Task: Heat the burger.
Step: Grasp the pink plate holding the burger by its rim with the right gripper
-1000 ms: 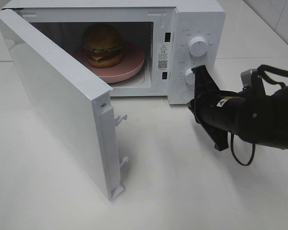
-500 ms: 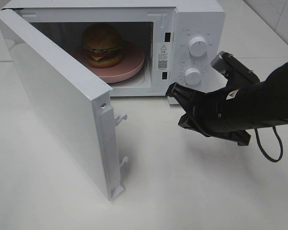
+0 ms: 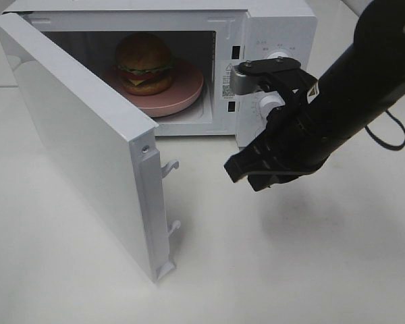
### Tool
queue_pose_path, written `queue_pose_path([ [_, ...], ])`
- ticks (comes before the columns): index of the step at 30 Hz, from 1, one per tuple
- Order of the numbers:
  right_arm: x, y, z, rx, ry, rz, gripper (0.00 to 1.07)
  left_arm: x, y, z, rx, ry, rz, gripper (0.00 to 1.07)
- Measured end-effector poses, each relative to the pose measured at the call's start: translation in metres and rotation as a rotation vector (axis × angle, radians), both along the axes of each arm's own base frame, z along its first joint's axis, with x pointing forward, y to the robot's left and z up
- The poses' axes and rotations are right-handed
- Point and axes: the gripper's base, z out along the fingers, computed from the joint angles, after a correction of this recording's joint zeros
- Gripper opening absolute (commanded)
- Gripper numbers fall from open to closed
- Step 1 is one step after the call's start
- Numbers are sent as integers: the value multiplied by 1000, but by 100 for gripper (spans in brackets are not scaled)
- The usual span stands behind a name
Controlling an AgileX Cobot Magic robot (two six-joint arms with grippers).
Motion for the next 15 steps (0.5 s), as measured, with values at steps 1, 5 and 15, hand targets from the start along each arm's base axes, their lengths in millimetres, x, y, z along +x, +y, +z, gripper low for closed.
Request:
queue_pose_path([
  [1, 0, -1, 6, -66, -10, 135, 2, 0, 0, 0, 0, 0, 0, 101],
  [5, 1, -3, 15, -155, -36, 339, 3, 0, 0, 0, 0, 0, 0, 101],
  [15, 9, -3, 33, -325, -219, 935, 3, 0, 0, 0, 0, 0, 0, 101],
])
